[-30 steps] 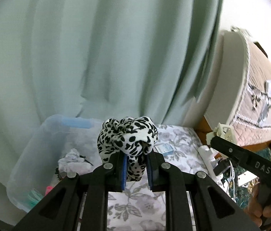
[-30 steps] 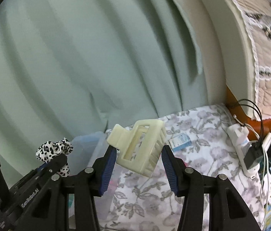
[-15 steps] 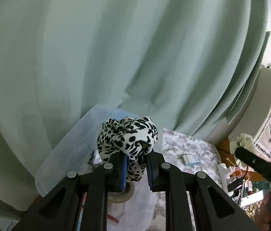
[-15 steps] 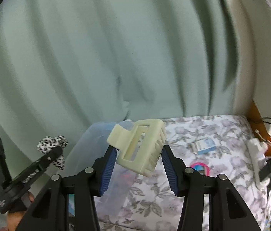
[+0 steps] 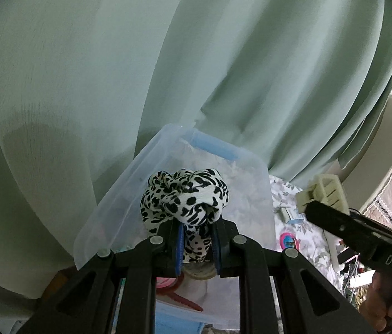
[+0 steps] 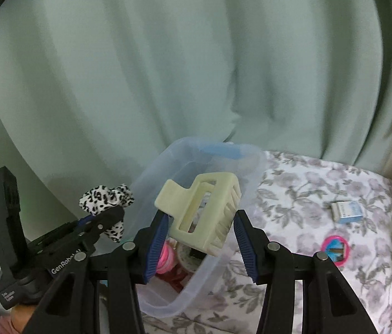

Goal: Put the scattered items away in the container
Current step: 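Carry the scrunchie with the left gripper while the right carries the claw clip over the container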

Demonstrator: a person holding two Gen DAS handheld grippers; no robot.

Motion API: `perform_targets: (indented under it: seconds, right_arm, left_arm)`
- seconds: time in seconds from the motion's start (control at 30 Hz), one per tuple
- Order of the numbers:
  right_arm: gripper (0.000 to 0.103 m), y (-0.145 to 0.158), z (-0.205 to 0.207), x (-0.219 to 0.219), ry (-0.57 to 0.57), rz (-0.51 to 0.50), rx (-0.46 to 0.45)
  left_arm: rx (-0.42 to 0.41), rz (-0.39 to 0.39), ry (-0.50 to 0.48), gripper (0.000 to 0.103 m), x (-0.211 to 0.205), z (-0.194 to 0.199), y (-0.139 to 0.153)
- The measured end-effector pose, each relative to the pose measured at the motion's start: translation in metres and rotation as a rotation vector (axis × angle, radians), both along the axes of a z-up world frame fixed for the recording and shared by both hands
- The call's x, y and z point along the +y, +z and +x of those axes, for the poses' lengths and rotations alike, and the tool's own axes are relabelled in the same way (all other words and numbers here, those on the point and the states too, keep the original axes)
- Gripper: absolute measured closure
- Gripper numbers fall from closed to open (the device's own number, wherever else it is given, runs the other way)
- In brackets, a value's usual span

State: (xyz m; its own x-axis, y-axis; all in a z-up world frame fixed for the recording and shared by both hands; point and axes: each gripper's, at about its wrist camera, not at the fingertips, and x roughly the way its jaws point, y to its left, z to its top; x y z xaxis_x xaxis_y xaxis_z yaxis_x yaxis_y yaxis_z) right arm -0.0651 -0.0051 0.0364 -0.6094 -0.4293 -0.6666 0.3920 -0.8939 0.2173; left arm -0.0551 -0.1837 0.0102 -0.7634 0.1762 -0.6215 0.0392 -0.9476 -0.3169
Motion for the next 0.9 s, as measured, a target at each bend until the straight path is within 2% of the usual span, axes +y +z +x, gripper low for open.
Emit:
perform_targets:
  seconds: [0.6,0.9]
  right_arm:
    - [0.051,-0.028,-0.014,-0.049,0.062,0.091,-0.086]
    - [0.050,-0.039,-0.028,-0.056,0.068,0.115,-0.099]
  left_arm:
    - [-0.044,0.040,-0.022,0.086,-0.001,-0.023,-0.028]
    - [-0.059,0.049,-0.016,0.086,-0.006,-0.026,-0.030]
